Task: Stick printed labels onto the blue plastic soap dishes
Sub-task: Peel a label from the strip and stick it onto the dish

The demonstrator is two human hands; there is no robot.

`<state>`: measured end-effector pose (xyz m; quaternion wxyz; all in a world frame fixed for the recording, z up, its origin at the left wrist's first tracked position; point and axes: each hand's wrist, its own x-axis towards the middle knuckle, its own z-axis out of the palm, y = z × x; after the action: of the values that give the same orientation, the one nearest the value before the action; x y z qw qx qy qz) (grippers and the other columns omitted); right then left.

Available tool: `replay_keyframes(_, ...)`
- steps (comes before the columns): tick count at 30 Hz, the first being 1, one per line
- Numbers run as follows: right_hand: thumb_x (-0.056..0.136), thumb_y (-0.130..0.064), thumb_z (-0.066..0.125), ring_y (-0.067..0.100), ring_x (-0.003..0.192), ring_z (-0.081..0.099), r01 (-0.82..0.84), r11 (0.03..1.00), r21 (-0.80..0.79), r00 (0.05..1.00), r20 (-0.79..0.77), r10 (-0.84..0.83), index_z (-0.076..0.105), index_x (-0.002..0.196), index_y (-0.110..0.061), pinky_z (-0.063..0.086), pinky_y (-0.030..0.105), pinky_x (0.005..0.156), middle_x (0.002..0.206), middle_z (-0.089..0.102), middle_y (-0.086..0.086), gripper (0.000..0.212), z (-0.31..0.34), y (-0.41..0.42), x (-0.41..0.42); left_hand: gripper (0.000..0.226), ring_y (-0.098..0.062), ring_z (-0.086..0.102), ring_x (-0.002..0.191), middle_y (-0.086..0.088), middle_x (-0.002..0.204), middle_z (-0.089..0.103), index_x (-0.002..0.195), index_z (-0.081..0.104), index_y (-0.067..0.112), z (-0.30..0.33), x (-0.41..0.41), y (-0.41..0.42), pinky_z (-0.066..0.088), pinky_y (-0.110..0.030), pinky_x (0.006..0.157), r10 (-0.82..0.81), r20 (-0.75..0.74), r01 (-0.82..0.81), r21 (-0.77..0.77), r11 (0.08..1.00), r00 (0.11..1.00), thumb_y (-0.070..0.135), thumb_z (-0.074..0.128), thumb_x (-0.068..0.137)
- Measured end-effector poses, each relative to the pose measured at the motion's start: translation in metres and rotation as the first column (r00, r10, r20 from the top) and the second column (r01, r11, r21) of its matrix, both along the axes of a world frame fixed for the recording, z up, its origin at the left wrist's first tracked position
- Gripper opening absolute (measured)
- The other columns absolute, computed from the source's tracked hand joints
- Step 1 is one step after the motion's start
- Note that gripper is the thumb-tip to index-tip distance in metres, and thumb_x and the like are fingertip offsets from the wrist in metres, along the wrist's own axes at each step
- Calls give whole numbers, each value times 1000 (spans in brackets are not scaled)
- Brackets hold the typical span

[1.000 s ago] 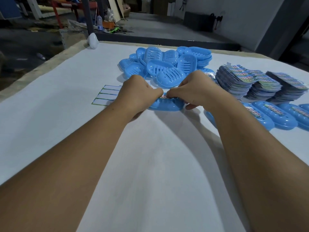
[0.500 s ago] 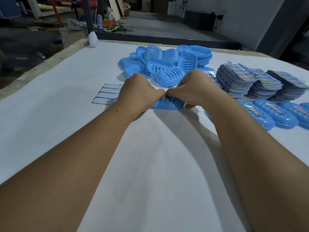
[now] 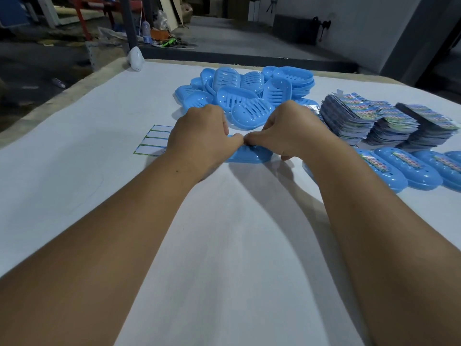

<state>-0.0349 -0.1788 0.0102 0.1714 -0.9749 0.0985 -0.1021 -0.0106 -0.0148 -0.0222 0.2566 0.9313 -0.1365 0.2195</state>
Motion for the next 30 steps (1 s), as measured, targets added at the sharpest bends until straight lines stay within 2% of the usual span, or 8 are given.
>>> replay_keyframes(6, 70, -61, 82, 21, 48, 70, -16, 992, 123, 999, -49, 22, 75, 82, -6, 59, 31, 59, 66, 73, 6, 57, 2, -9, 1, 27, -21, 53, 79, 13, 72, 46, 81, 59, 27, 0, 3, 5, 37, -31, 66, 62, -31, -63, -45, 997, 998, 52, 70, 78)
replay_keyframes(10, 85, -49, 73, 15, 38, 60, 10, 949, 315, 998, 54, -28, 61, 70, -13, 58, 29, 53, 48, 47, 0, 40, 2, -16, 3, 28, -21, 54, 76, 14, 69, 48, 78, 58, 26, 4, 7, 11, 35, -31, 64, 135, -44, -140, -140, 980, 990, 52, 59, 89)
replay_keyframes(14, 89, -43, 67, 22, 56, 64, -88, 961, 264, 984, 170, 43, 55, 65, -14, 45, 27, 58, 54, 52, 2, 40, 1, -16, 4, 31, -24, 52, 74, 7, 72, 53, 81, 59, 23, 6, 8, 15, 34, -32, 63, 172, 23, -166, -162, 973, 985, 50, 52, 96)
replay_keyframes(17, 83, -45, 76, 5, 76, 64, -270, 938, 218, 961, 121, 248, 75, 89, -22, 51, 23, 71, 81, 71, -9, 24, -2, -8, 0, 32, -24, 51, 73, 4, 76, 56, 83, 58, 23, 7, 6, 16, 33, -33, 63, 174, 81, -161, -152, 975, 981, 50, 50, 97)
replay_keyframes(19, 77, -47, 81, 2, 99, 65, -374, 907, 195, 927, 38, 374, 72, 114, -29, 52, 24, 94, 107, 71, -16, 42, -6, 1, -2, 30, -24, 50, 72, 4, 76, 56, 83, 56, 24, 7, 4, 16, 33, -33, 62, 167, 117, -149, -150, 977, 979, 50, 50, 97)
replay_keyframes(21, 72, -45, 82, 5, 111, 62, -410, 894, 180, 908, -7, 418, 66, 128, -32, 50, 30, 103, 120, 67, -15, 59, -10, 7, -3, 28, -23, 49, 71, 4, 76, 56, 84, 55, 24, 6, 3, 17, 32, -33, 62, 156, 153, -133, -149, 980, 976, 49, 51, 97)
replay_keyframes(27, 75, -44, 78, 8, 102, 63, -363, 918, 162, 927, -31, 373, 61, 131, -43, 47, 15, 78, 112, 64, -14, 58, -13, 18, -19, 27, -22, 47, 67, 3, 72, 54, 83, 54, 24, 3, -1, 17, 27, -30, 55, 98, 227, -71, -121, 990, 969, 48, 53, 96)
replay_keyframes(30, 78, -57, 70, 22, 114, 57, -292, 956, 0, 956, -39, 292, 55, 137, -43, 48, 33, 92, 117, 59, -8, 62, -16, 23, -31, 28, -22, 48, 65, 3, 71, 56, 84, 56, 23, 1, -1, 17, 28, -30, 57, 89, 235, -63, -115, 991, 968, 48, 54, 96)
